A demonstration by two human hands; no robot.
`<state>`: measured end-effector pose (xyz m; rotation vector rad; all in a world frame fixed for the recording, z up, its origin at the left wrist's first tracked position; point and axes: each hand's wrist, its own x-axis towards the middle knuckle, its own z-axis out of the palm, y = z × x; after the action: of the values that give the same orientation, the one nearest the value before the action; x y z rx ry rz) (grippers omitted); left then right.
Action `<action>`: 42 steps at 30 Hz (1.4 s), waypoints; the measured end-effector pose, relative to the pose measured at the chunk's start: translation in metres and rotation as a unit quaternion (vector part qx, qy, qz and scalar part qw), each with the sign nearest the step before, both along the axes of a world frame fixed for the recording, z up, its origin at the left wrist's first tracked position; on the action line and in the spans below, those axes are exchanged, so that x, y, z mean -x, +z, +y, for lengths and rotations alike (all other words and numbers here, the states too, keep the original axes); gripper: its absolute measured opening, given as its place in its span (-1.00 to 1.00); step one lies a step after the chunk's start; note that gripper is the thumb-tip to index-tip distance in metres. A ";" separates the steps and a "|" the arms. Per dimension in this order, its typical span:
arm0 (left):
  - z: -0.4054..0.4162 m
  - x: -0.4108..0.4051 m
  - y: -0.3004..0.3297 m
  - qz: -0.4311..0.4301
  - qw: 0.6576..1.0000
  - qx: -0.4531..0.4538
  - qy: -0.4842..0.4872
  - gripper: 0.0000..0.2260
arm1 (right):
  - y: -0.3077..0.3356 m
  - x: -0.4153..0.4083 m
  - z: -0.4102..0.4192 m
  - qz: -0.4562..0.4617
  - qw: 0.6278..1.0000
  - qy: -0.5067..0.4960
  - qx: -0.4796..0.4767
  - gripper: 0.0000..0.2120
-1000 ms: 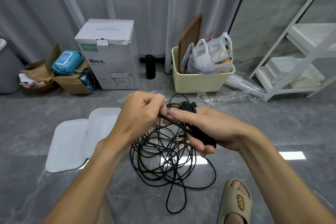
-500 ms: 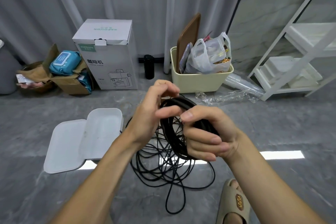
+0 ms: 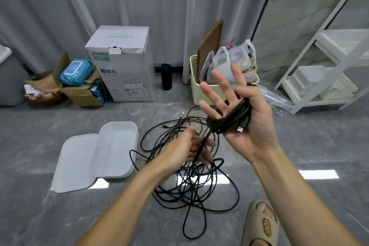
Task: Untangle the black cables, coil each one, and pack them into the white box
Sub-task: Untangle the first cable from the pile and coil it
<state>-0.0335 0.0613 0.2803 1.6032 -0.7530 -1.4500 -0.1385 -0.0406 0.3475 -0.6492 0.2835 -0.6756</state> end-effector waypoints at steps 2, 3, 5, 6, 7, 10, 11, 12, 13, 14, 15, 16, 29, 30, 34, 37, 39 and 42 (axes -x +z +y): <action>0.001 0.000 0.001 -0.018 0.999 -0.025 -0.030 -0.34 | -0.002 -0.001 -0.001 0.046 0.997 -0.044 0.043 -0.46; 0.002 0.000 0.002 -0.031 0.998 -0.032 -0.041 -0.34 | -0.003 -0.001 -0.002 0.080 0.991 -0.066 0.083 -0.47; 0.004 -0.002 0.004 -0.068 0.996 -0.038 -0.052 -0.35 | -0.007 -0.002 -0.004 0.166 0.965 -0.106 0.174 -0.47; 0.004 -0.003 0.006 -0.088 0.994 -0.040 -0.051 -0.36 | -0.009 -0.003 -0.004 0.205 0.948 -0.120 0.213 -0.47; 0.004 -0.004 0.008 -0.110 0.992 -0.042 -0.047 -0.37 | -0.012 -0.003 -0.002 0.237 0.929 -0.127 0.253 -0.46; -0.001 -0.004 0.015 -0.233 0.972 -0.031 -0.027 -0.40 | -0.019 -0.008 0.008 0.300 0.872 -0.109 0.372 -0.41; -0.002 -0.004 0.016 -0.279 0.960 -0.018 -0.020 -0.43 | -0.021 -0.011 0.012 0.317 0.856 -0.087 0.398 -0.40; -0.002 -0.004 0.017 -0.314 0.949 -0.006 -0.014 -0.46 | -0.025 -0.013 0.015 0.336 0.840 -0.062 0.422 -0.38; -0.002 -0.005 0.018 -0.338 0.941 0.001 -0.013 -0.50 | -0.029 -0.015 0.017 0.359 0.819 -0.040 0.445 -0.37; -0.001 -0.005 0.019 -0.351 0.936 0.003 -0.016 -0.52 | -0.033 -0.016 0.017 0.387 0.796 -0.023 0.465 -0.37; 0.000 -0.006 0.019 -0.356 0.934 0.002 -0.017 -0.54 | -0.035 -0.016 0.015 0.412 0.776 -0.011 0.477 -0.37; 0.001 -0.006 0.020 -0.347 0.938 0.001 -0.013 -0.53 | -0.035 -0.016 0.013 0.428 0.764 0.001 0.482 -0.39; 0.014 -0.053 0.053 -0.147 0.975 0.107 0.129 -0.84 | -0.034 0.016 -0.005 0.514 0.682 0.203 0.479 -0.93; 0.014 -0.053 0.054 -0.146 0.974 0.111 0.130 -0.86 | -0.036 0.018 -0.007 0.514 0.685 0.183 0.483 -0.84; 0.009 -0.039 0.046 -0.147 0.979 0.113 0.084 -0.88 | -0.041 0.023 -0.014 0.530 0.701 0.149 0.454 -0.85; 0.004 -0.029 0.041 -0.133 0.983 0.114 0.051 -0.88 | -0.044 0.021 -0.014 0.530 0.718 0.131 0.433 -0.79; 0.002 -0.023 0.039 -0.135 0.984 0.108 0.037 -0.88 | -0.043 0.018 -0.012 0.524 0.730 0.112 0.425 -0.83; 0.001 -0.016 0.035 -0.133 0.988 0.074 0.011 -0.82 | -0.044 0.014 -0.012 0.521 0.735 0.083 0.426 -0.87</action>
<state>-0.0177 0.0627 0.3157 1.7016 -0.9683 -1.1462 -0.1526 -0.0521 0.3040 -1.9234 0.9687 -0.1495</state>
